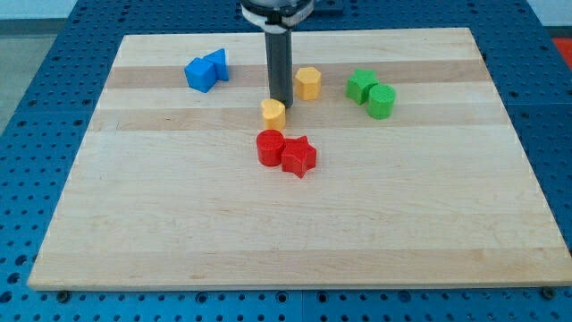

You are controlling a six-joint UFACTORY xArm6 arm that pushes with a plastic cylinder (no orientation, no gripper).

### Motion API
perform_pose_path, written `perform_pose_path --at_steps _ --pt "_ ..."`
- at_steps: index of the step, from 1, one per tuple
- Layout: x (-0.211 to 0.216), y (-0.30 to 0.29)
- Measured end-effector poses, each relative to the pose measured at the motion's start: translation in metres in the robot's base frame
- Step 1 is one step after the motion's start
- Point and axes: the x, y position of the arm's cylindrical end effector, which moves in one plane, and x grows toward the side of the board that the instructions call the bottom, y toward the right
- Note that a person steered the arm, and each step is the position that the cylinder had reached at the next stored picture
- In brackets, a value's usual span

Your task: Point at the yellow hexagon

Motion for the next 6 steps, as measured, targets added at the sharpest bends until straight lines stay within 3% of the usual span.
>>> perform_pose_path --at_steps 1,3,6 --pt "0.008 0.000" --pt "-0.075 -0.002" --pt "-0.111 0.052"
